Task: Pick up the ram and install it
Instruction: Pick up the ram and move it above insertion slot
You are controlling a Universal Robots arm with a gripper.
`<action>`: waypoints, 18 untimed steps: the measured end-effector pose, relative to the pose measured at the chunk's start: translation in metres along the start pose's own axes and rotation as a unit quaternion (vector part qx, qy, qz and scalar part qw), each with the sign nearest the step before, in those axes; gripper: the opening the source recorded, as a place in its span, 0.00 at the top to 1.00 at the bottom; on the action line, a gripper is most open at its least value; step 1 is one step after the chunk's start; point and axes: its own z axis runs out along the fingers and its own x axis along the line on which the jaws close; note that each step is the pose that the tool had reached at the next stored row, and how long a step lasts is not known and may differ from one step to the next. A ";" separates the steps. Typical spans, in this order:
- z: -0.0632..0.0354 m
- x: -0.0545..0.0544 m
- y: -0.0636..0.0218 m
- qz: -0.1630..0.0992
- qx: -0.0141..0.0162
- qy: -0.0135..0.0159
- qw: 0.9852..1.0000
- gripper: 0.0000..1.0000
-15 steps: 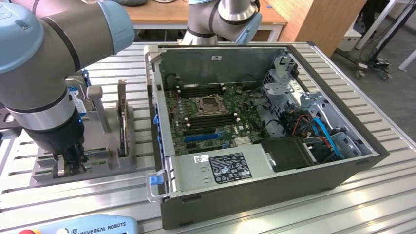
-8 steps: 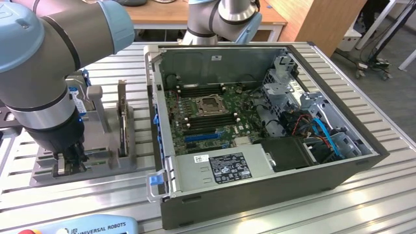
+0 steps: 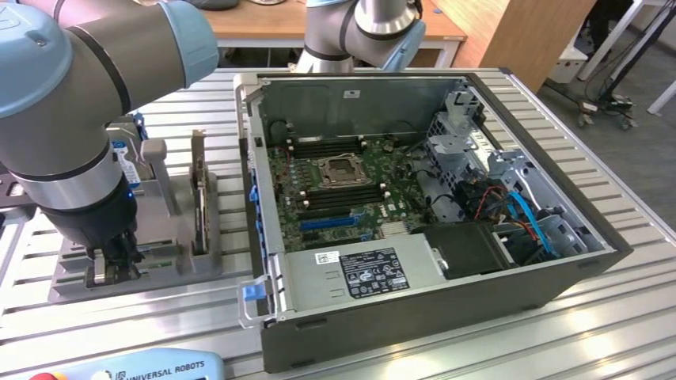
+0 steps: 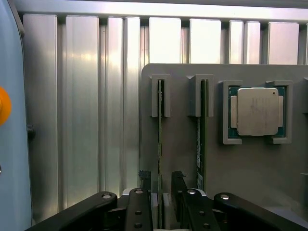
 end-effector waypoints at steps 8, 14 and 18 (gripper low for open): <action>0.0000 0.000 0.0000 0.000 0.000 0.000 1.000 0.77; 0.0000 0.000 -0.0019 0.000 0.000 0.000 1.000 0.77; -0.0001 0.000 -0.0021 0.000 0.000 0.000 1.000 0.77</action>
